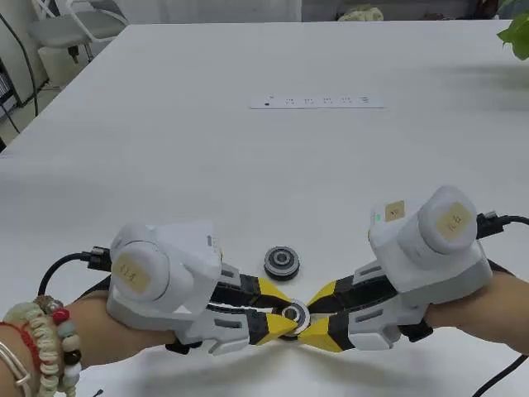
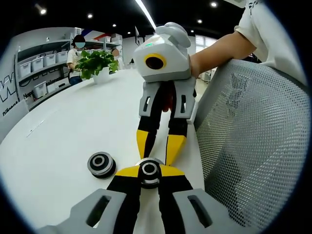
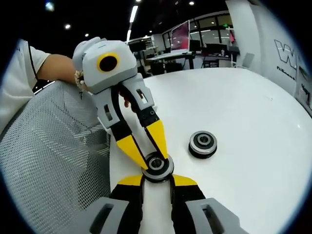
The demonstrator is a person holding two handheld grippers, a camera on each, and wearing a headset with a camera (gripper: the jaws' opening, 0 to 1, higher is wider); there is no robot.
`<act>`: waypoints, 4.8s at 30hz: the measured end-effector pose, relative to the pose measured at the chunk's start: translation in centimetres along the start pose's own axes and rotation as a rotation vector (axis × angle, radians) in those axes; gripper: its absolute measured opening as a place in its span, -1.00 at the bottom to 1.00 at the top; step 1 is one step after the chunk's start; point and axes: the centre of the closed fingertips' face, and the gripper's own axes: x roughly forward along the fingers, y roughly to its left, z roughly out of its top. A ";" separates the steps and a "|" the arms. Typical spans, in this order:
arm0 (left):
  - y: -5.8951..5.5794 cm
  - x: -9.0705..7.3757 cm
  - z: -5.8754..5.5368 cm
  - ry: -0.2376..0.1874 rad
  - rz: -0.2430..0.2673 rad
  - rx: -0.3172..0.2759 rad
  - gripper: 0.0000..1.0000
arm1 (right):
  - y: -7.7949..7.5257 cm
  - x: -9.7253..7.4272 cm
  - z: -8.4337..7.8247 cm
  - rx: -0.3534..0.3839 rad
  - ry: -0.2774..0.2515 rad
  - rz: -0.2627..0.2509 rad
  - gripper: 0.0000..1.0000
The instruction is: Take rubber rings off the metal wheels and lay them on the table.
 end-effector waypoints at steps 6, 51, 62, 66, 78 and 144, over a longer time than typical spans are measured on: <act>0.0 0.0 0.0 0.000 0.000 0.000 -0.84 | -0.1 -0.1 -0.1 -0.067 0.014 -0.005 -0.68; 0.2 0.1 0.1 -0.002 0.011 0.000 -0.85 | -1.2 -1.4 0.9 0.487 -0.071 0.006 -1.00; 0.2 0.2 0.1 0.000 0.011 0.002 -0.85 | -0.9 -1.4 1.3 0.487 -0.084 0.018 -1.00; 0.2 0.2 0.1 0.000 0.012 0.002 -0.85 | -0.6 -1.4 1.5 0.496 -0.088 0.025 -1.00; 0.2 0.2 0.1 0.000 0.013 0.003 -0.85 | -0.4 -1.3 2.0 0.473 -0.098 0.041 -1.00; 0.5 -12.0 5.7 -0.072 0.189 0.017 0.68 | -3.7 -6.0 4.9 0.522 -0.298 -0.084 -1.00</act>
